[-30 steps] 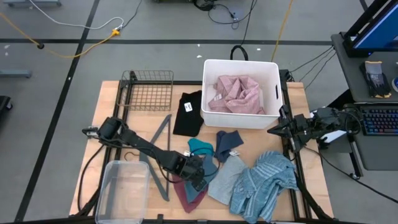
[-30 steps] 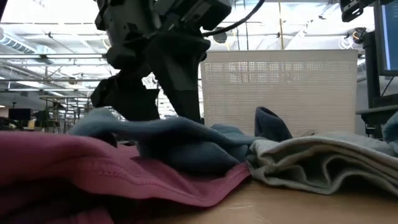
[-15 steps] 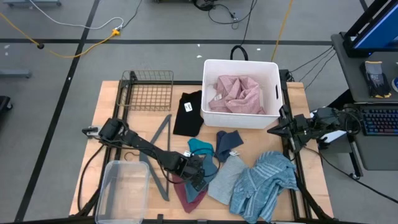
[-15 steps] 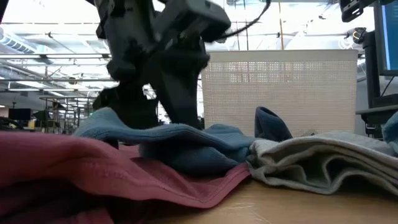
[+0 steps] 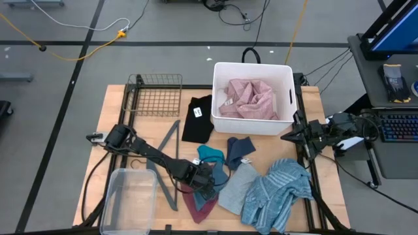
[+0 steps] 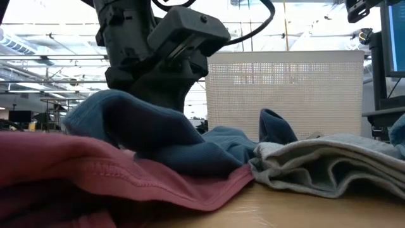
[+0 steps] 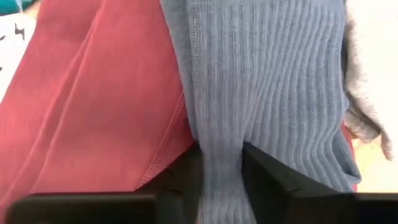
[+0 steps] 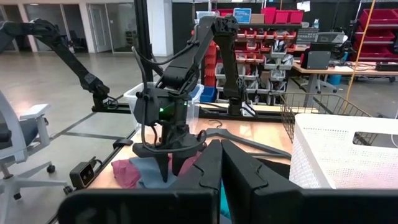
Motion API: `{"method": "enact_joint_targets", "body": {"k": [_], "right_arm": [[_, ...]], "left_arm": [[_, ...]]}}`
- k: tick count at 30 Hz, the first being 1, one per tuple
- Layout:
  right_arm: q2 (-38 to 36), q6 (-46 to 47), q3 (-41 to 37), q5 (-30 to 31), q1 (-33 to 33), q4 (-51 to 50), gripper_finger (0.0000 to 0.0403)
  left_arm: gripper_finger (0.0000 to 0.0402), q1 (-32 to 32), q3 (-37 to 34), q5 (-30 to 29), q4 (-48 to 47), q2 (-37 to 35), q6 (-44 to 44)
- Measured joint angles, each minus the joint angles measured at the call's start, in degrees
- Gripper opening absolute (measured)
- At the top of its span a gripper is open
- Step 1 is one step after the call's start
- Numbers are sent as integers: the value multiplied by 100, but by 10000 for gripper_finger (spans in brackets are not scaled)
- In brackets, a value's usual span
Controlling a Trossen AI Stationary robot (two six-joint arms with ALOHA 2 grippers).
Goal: Pick & Place Cloths
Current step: Put the gray sock in the gold wire basket
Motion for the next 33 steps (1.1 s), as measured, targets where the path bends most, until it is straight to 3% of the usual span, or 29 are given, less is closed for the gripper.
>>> {"method": "enact_joint_targets", "body": {"k": [9,17,33], "right_arm": [[0,101,0,0,1,1,0],[0,103,0,0,-1,-1,0],[0,105,-2,-2,0,1,0]], "left_arm": [[8,1,83,288,16,-4,-11],[41,3,230,261,-5,-4,-9],[51,27,433,127,2,-9,123]]}}
